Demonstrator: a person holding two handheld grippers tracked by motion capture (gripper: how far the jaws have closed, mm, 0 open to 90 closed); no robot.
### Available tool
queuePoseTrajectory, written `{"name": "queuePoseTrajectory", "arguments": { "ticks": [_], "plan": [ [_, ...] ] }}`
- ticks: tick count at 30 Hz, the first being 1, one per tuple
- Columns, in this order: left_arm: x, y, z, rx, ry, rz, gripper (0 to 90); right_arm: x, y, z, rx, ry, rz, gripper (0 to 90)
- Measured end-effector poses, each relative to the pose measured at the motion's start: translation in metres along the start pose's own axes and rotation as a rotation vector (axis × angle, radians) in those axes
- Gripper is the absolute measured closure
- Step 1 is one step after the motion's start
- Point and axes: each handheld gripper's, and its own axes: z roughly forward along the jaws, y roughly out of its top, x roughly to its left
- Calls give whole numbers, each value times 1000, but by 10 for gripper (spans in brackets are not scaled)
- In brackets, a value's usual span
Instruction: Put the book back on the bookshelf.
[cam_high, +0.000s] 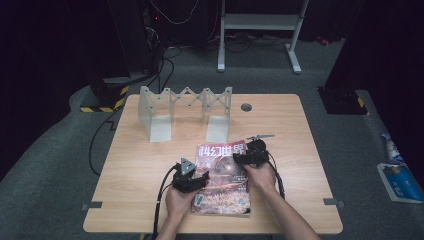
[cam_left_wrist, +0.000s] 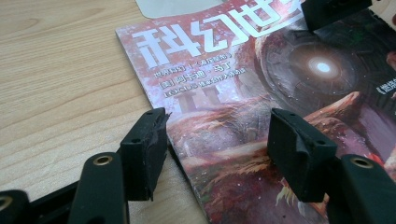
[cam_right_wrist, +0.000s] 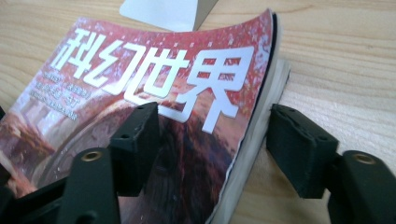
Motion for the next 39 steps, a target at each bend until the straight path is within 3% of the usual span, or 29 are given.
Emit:
{"name": "queuePoseTrajectory", "arguments": {
  "ticks": [4,8,12,17,21,27,31,34,39],
  "plan": [
    [0,0,0,1,1,-1,378,1,1,1,0,-3,13,345],
    [0,0,0,1,3,1,377,-2,2,0,-3,15,72,378],
    [0,0,0,0,2,0,376,-6,2,-2,-6,28,98,414],
    [1,0,0,2,3,6,375,-1,3,-7,-20,3,60,492],
    [0,0,0,1,2,3,375,0,4,-10,-29,10,38,509],
    [1,0,1,1,2,8,373,-3,4,-12,-17,51,66,539],
    [1,0,1,0,0,7,373,4,3,-13,-19,121,59,556],
    [1,0,1,-1,1,6,373,10,3,-11,-19,104,19,553],
    [1,0,1,-2,-1,-2,373,3,2,-9,11,123,30,547]
  ]
}}
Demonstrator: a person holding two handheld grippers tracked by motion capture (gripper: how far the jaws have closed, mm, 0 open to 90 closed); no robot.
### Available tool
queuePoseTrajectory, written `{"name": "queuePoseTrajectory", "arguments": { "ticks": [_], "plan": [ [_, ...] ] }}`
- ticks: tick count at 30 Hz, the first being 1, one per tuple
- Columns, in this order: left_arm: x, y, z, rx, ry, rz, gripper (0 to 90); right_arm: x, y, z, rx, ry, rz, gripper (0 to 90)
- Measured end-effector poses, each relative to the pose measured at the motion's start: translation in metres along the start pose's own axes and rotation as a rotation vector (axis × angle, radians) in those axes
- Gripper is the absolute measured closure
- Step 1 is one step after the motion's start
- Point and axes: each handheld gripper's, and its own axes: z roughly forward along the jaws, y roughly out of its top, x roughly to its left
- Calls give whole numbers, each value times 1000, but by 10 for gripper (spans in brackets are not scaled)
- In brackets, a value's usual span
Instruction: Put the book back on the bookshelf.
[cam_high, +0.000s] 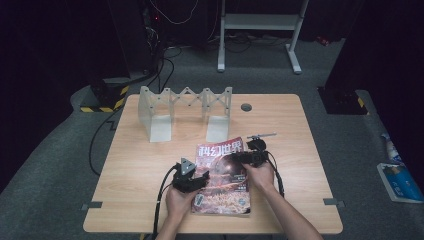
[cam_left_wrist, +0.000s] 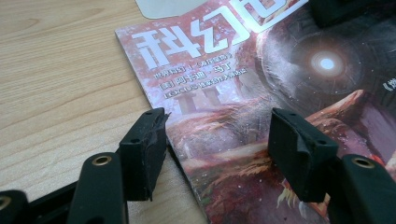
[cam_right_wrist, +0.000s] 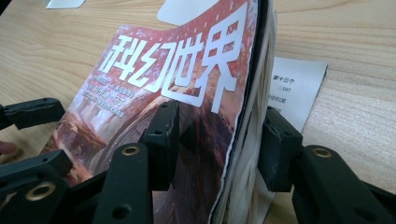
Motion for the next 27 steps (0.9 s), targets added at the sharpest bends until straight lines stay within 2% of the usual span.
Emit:
{"name": "queuePoseTrajectory", "arguments": {
  "ticks": [6,9,11,14,17,18,19,23,24,27],
  "plan": [
    [0,0,0,0,1,-1,374,17,3,-4,-1,-6,-72,538],
    [0,0,0,0,2,-1,374,18,5,0,28,-20,-93,527],
    [0,0,0,2,1,0,374,16,4,2,41,-22,-89,529],
    [0,0,0,3,3,-2,374,16,3,3,42,-26,-101,535],
    [-1,0,0,3,4,-4,373,16,4,3,41,-27,-106,558],
    [-1,1,0,5,1,-9,373,15,3,1,33,-20,-97,598],
    [-1,1,0,5,1,-9,373,15,3,1,33,-20,-97,598],
    [0,1,0,6,0,-17,372,15,2,0,14,-16,-116,692],
    [0,1,1,6,0,-20,372,15,2,0,14,-16,-116,692],
    [1,2,1,16,-4,-23,372,19,1,-3,-4,-19,-162,747]
  ]
}}
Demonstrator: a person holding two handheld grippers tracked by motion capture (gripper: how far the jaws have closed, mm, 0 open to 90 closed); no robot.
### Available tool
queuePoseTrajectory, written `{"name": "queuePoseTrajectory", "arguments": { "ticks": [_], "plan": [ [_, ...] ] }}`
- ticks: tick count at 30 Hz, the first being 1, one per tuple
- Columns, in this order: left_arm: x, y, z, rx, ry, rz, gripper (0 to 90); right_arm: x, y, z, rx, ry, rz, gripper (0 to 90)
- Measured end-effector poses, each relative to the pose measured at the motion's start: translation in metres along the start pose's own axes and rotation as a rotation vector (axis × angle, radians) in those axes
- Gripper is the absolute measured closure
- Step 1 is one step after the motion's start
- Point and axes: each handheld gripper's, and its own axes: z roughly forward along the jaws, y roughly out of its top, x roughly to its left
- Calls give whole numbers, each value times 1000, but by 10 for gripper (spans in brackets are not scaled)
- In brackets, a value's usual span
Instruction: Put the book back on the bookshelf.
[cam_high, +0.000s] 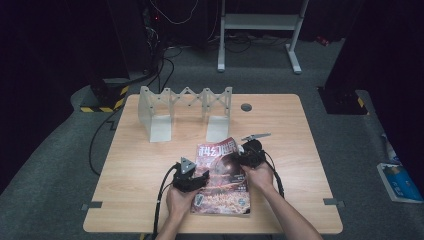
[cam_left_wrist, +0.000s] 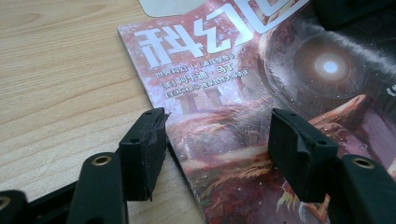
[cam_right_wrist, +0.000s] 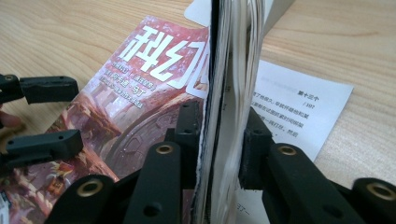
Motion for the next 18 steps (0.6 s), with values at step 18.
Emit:
{"name": "queuePoseTrajectory", "arguments": {
  "ticks": [18],
  "plan": [
    [14,12,3,51,-62,-76,333,4,-5,-11,-53,32,-56,826]
  ]
}}
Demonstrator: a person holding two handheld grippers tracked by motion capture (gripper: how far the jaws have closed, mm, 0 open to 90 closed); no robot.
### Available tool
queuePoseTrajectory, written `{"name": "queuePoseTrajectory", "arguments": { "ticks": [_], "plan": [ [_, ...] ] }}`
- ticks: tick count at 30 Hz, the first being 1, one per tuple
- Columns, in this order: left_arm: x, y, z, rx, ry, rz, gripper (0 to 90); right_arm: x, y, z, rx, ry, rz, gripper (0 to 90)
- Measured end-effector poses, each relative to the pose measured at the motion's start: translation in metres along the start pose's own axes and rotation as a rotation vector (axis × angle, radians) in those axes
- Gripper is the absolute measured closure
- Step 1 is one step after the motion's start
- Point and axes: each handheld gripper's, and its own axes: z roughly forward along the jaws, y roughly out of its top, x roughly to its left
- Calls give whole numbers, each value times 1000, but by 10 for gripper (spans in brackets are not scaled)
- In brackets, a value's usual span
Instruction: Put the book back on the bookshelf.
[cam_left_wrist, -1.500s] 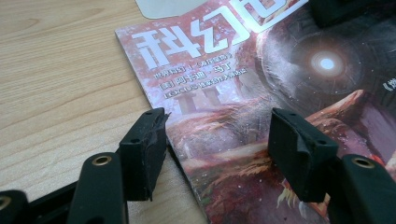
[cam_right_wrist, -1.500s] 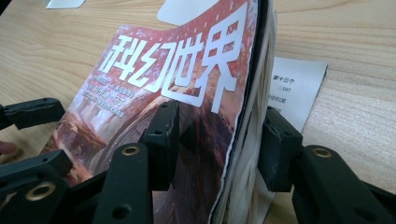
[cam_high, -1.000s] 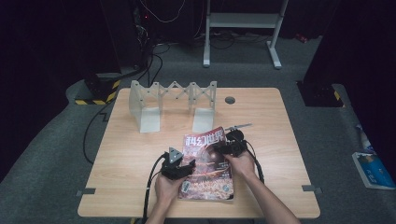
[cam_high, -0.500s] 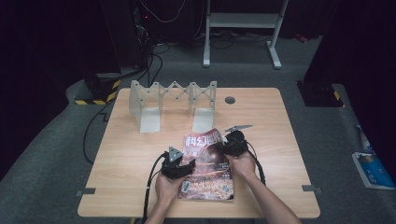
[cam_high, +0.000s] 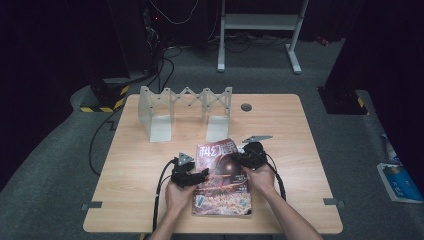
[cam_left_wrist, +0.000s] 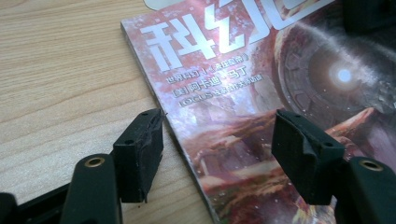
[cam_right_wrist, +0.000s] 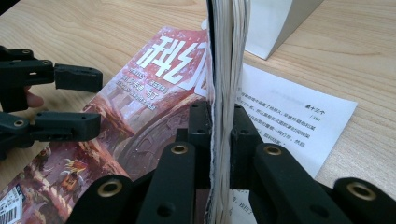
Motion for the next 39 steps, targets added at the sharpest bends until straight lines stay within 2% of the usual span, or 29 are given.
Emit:
{"name": "queuePoseTrajectory", "arguments": {
  "ticks": [7,12,16,17,26,29,32,36,39],
  "plan": [
    [3,1,0,-4,-3,-14,318,0,-1,-4,-16,10,0,830],
    [6,1,0,-8,-17,-48,315,-2,-2,-7,-23,25,18,830],
    [7,1,-1,-5,-26,-54,309,-2,-2,-10,-28,29,16,831],
    [7,1,-1,-3,-30,-66,307,-1,-2,-10,-32,31,10,832],
    [11,2,-4,7,-41,-65,303,2,-2,-17,-44,38,-4,835],
    [9,8,-3,57,-50,-35,295,3,-2,-18,-48,40,-8,836],
    [10,14,-2,62,-74,-47,288,3,-2,-21,-52,44,-15,837],
    [12,18,1,77,-83,-43,281,3,-4,-25,-59,48,-22,838],
    [12,20,2,62,-101,-57,272,3,-4,-27,-65,53,-23,838]
  ]
}}
